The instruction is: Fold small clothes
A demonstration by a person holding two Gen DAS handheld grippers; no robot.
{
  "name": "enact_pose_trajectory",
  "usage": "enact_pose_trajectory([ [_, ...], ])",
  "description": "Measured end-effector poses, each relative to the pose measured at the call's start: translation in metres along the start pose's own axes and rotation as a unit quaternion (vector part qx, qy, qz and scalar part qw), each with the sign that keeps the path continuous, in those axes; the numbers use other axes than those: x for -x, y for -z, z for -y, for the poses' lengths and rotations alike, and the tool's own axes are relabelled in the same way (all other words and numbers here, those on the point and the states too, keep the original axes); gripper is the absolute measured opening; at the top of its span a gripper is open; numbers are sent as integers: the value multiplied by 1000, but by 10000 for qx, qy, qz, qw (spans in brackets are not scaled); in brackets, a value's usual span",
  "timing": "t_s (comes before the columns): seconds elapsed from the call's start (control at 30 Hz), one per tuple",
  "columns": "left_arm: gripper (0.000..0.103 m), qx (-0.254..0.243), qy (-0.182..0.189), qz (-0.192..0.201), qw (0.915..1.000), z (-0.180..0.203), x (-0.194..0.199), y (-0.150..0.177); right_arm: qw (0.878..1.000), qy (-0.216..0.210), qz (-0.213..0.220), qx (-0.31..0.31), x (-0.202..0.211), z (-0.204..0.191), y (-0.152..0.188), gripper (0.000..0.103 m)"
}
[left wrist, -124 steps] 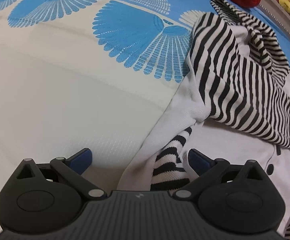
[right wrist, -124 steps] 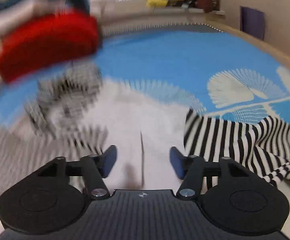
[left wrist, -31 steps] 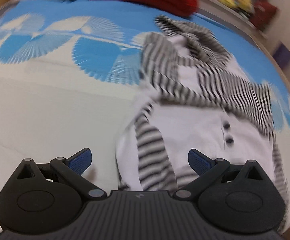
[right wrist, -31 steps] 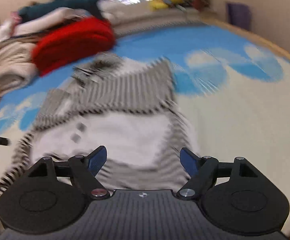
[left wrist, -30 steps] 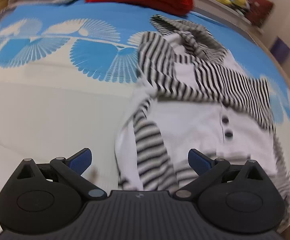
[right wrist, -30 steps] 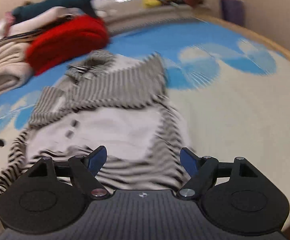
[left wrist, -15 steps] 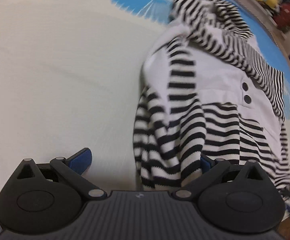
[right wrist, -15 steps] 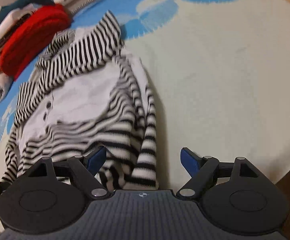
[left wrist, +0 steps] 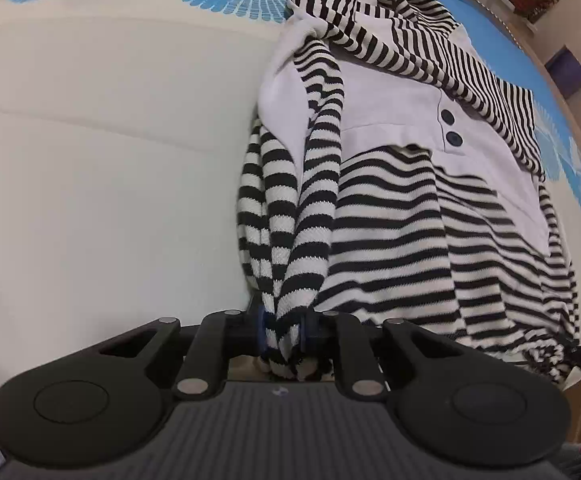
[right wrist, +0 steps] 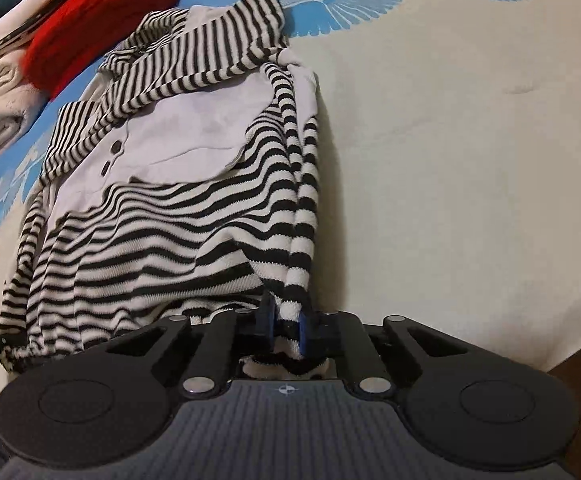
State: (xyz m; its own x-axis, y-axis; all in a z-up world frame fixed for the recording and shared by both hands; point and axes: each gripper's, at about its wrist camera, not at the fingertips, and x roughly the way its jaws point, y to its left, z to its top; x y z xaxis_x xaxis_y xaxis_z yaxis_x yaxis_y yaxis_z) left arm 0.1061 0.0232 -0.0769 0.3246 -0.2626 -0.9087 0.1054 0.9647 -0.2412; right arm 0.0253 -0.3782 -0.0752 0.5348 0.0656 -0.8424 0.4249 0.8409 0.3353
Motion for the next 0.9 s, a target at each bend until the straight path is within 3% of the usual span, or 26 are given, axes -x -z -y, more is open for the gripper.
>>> enact_pose_trajectory([
  [0.37,17,-399,-51,-7,9992,-2,12,22,9996,-166,-5,233,22,4,22,9],
  [0.4,22,-403,-63,31,9992,-3,13,21,9996,-156,-47,217,21,4,21,9],
  [0.47,46,-406,-216,181,9988,-3,18,12,9997,-114,-130,163,18,5,16,15],
  [0.5,70,-367,-353,250,9984,-2,21,4,9998,-80,-131,128,20,4,13,26],
  [0.53,88,-300,-430,387,9979,-3,27,-4,9999,-55,-108,106,24,3,7,44],
  [0.6,99,-165,-550,876,9945,-7,48,-24,9996,-76,64,254,40,-4,-4,61],
  [0.63,103,-87,-666,1055,9921,-9,59,-39,9990,-95,220,381,52,-9,-12,65],
  [0.8,103,428,-1211,1633,9782,-20,83,-131,9916,-178,874,941,110,-42,-85,69],
  [0.87,103,755,-1441,1724,9715,-32,77,-175,9873,-284,1065,1145,120,-70,-129,71],
  [0.9,103,950,-1511,1501,9724,-38,71,-189,9853,-320,1130,1241,121,-86,-148,71],
])
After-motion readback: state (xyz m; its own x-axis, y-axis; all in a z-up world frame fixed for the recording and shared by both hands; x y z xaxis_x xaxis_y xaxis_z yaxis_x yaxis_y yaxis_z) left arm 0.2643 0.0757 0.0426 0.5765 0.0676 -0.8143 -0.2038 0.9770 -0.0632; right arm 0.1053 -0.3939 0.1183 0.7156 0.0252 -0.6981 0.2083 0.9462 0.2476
